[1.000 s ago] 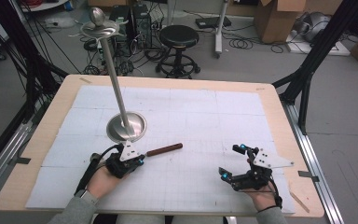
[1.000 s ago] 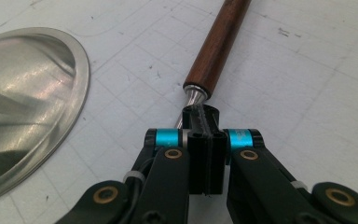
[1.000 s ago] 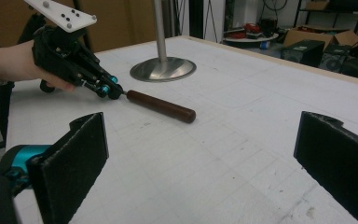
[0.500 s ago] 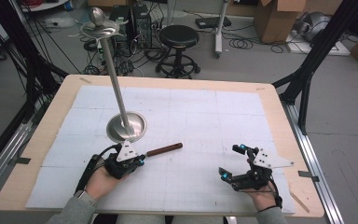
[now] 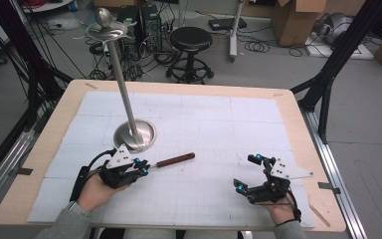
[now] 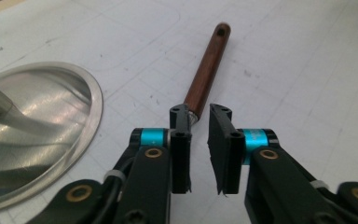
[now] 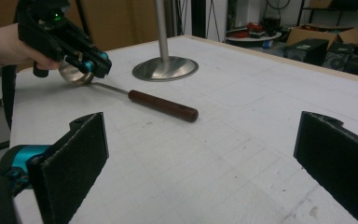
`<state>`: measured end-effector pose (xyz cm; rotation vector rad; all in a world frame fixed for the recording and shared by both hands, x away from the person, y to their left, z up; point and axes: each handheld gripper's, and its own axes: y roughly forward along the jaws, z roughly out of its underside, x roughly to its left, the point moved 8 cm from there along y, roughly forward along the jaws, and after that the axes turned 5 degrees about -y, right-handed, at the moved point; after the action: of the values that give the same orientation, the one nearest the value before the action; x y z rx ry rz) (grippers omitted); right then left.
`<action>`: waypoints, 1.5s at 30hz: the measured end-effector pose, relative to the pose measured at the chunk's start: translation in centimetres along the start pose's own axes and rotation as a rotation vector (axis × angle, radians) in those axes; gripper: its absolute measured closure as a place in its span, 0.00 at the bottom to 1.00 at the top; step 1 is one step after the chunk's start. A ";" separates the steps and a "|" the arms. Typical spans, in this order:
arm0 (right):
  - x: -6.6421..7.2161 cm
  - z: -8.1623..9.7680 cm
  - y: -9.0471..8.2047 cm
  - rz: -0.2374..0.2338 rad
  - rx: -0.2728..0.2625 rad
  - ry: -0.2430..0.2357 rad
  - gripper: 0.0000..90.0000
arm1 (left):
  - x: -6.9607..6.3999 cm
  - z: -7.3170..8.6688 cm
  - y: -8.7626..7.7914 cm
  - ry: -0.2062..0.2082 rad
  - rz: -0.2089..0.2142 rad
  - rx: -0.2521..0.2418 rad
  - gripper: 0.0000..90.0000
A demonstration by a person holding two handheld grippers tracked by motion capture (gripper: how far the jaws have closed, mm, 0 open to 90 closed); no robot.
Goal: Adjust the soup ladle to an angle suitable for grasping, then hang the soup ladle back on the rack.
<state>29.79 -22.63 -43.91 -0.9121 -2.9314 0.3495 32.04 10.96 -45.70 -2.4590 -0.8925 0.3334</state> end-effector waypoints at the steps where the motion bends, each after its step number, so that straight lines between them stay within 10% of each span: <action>1: -0.1 0.0 0.1 -0.005 -0.002 0.000 0.02 | 0.0 0.0 0.0 0.000 0.000 0.000 0.80; 24: -0.1 0.0 0.5 -0.025 -0.003 0.018 0.02 | -0.4 -2.7 -2.3 0.065 0.158 -0.090 0.17; 45: 0.4 -0.5 0.9 -0.050 -0.010 0.007 0.02 | 0.6 -2.9 -2.7 0.189 0.266 0.111 0.21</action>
<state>30.07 -21.58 -43.65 -0.8371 -2.9461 0.3280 32.20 12.05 -41.84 -2.4575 -0.4569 0.2300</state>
